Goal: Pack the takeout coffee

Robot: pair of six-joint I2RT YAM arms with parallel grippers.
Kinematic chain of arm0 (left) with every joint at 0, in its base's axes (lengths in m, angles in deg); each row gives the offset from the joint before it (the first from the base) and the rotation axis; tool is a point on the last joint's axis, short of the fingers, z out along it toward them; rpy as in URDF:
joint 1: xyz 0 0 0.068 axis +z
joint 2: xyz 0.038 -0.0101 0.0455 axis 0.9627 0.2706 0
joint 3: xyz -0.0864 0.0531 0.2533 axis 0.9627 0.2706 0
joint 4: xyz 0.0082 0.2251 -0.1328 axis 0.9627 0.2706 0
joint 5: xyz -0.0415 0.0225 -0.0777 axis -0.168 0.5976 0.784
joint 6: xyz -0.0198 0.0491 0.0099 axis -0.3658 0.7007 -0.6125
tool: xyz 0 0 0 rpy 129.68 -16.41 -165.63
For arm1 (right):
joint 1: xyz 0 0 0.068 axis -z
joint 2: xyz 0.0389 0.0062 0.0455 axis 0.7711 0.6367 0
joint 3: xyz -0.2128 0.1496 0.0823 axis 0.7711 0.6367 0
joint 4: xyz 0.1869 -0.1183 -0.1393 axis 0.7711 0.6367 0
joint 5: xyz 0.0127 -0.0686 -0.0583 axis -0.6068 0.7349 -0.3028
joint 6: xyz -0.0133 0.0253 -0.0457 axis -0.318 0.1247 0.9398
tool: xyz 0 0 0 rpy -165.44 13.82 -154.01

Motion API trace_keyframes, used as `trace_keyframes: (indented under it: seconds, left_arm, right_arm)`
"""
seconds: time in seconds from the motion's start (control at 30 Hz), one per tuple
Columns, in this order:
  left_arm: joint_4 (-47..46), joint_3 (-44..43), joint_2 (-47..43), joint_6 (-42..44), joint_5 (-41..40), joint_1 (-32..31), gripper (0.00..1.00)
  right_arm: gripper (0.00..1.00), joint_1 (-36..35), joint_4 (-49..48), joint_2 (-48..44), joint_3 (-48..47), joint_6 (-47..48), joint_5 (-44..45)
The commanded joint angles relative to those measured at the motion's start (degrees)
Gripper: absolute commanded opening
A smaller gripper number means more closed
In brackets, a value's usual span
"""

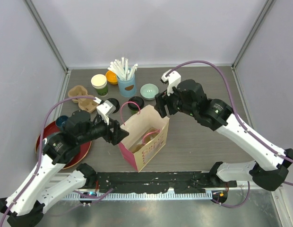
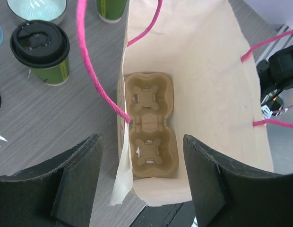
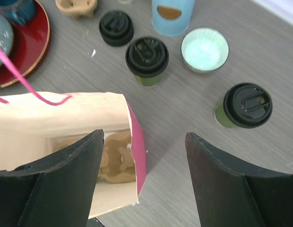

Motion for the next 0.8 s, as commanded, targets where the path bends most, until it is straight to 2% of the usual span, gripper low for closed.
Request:
trace_keyframes:
  seconds: [0.0,0.13,0.23,0.27,0.33,0.47,0.77]
  left_arm:
    - [-3.43,1.18,0.75,-1.41,1.34,0.36,0.71]
    - [-3.6,0.4,0.84,-0.01,0.82,0.36,0.71]
    - [-3.17,-0.75,0.84,1.13,0.38,0.36,0.71]
    - [-3.16,-1.18,0.84,1.49,-0.23,0.36,0.71]
    - [-2.81,-1.54,0.66,2.45,-0.94,0.36,0.71]
    - [-2.72,-1.98,-0.3,3.94,-4.19,0.36,0.78]
    - [-3.34,-1.54,-6.45,4.57,-10.87,4.49,0.91]
  right_arm:
    - [0.73,2.79,5.89,4.21,-2.25,2.47,-7.06]
    - [0.67,4.73,5.99,6.24,-1.19,2.82,-8.12]
    - [0.56,4.82,5.55,7.12,-0.67,3.09,-8.2]
    - [0.49,4.82,5.29,7.3,-0.49,3.09,-8.73]
    - [0.43,4.82,4.94,7.47,0.12,3.0,-11.45]
    - [0.23,4.82,4.32,7.39,1.35,1.42,-12.25]
    - [0.01,4.56,0.9,5.72,2.06,-6.57,-10.49]
